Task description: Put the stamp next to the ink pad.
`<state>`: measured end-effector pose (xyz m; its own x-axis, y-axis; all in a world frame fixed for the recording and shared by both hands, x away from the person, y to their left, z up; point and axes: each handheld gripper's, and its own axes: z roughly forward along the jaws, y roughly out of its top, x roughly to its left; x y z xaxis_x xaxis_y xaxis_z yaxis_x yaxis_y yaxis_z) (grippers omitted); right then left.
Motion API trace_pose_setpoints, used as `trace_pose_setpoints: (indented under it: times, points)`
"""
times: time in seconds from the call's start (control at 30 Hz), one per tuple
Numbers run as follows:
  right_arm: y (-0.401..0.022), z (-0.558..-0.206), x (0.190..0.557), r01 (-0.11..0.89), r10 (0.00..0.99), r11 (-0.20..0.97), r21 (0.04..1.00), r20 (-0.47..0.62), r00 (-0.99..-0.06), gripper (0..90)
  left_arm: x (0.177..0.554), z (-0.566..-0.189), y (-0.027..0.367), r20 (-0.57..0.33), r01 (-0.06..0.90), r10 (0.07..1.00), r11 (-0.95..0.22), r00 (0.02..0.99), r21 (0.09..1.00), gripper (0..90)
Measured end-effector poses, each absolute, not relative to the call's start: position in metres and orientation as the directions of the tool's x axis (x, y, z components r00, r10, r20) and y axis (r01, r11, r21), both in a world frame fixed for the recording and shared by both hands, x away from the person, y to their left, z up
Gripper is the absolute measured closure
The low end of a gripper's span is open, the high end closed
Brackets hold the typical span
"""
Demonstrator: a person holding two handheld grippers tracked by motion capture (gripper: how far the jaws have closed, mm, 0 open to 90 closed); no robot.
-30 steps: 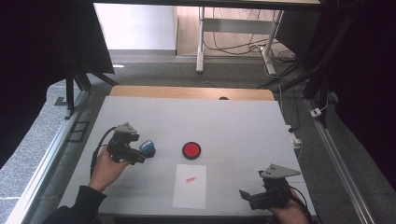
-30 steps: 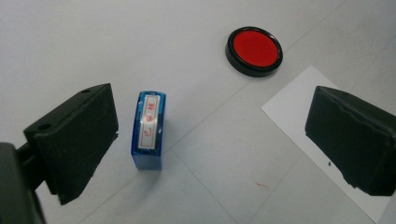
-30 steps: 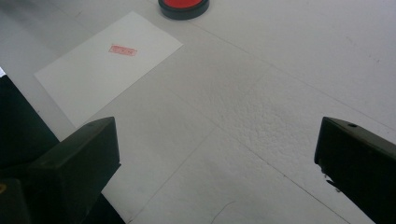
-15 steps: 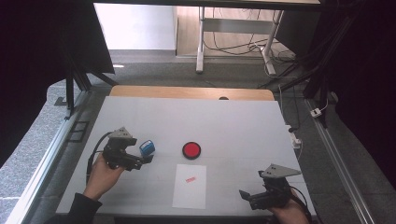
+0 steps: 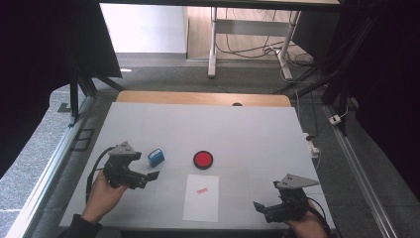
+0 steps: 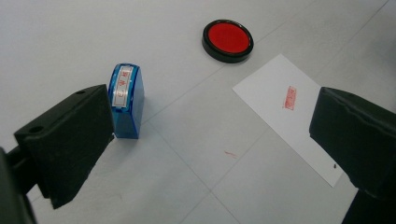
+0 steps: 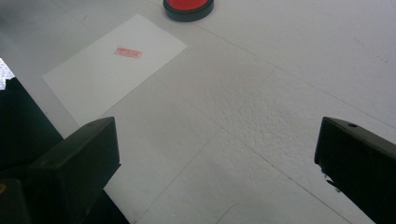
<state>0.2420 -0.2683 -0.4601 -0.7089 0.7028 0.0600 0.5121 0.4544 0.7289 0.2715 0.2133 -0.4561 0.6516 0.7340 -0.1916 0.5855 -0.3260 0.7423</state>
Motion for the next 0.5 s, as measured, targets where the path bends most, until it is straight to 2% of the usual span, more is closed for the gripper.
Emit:
trace_pose_setpoints:
  times: [0.5]
  points:
    - [-0.269,-0.460,0.242,0.512,0.702,0.454,0.729,0.061,-0.710,0.1,0.245,-0.454,0.226,-0.203,0.575,0.734,-0.296,0.648,0.763,0.4]
